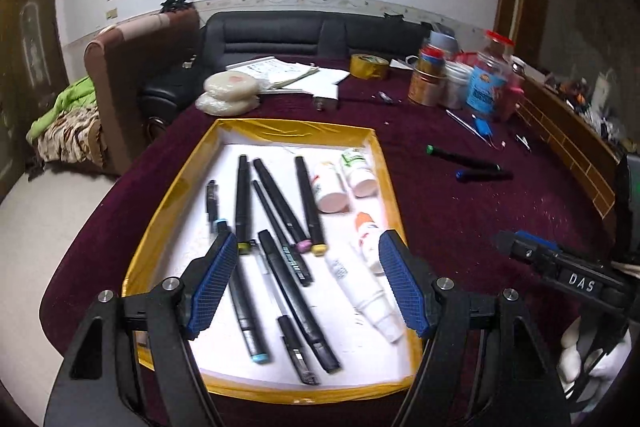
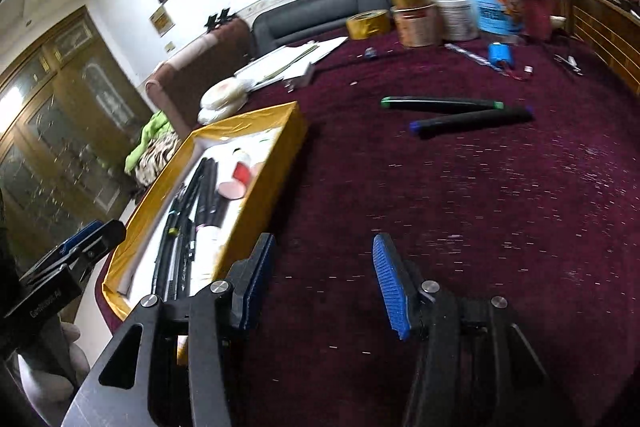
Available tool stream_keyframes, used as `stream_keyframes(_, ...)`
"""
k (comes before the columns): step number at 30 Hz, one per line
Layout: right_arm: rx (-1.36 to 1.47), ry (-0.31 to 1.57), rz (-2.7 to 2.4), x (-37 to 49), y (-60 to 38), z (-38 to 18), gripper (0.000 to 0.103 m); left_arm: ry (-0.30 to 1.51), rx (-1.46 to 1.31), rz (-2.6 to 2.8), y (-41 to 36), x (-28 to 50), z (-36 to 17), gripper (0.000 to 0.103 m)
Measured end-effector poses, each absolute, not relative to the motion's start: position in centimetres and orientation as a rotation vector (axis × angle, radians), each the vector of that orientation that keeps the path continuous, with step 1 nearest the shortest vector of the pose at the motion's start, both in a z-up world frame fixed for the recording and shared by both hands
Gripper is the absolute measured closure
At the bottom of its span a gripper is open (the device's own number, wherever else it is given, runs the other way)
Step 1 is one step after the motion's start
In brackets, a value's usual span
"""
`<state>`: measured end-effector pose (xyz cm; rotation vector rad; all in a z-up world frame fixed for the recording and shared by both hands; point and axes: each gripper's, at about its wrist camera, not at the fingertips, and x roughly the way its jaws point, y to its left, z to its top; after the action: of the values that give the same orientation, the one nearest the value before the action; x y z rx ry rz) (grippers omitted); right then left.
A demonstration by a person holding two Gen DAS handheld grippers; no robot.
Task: Organize rigid objects
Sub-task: 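Move both open tools back to the last two markers on the carpet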
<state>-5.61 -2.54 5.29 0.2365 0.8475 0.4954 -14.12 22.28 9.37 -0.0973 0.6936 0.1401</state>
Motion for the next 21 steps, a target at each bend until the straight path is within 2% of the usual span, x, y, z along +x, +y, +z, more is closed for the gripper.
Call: stream_keyframes(21,0.392,0.859,0.4,-4.4,-11.9,3.6,0.057,0.743,0.065,0.111,15.0,-12.4,9.4,0.03)
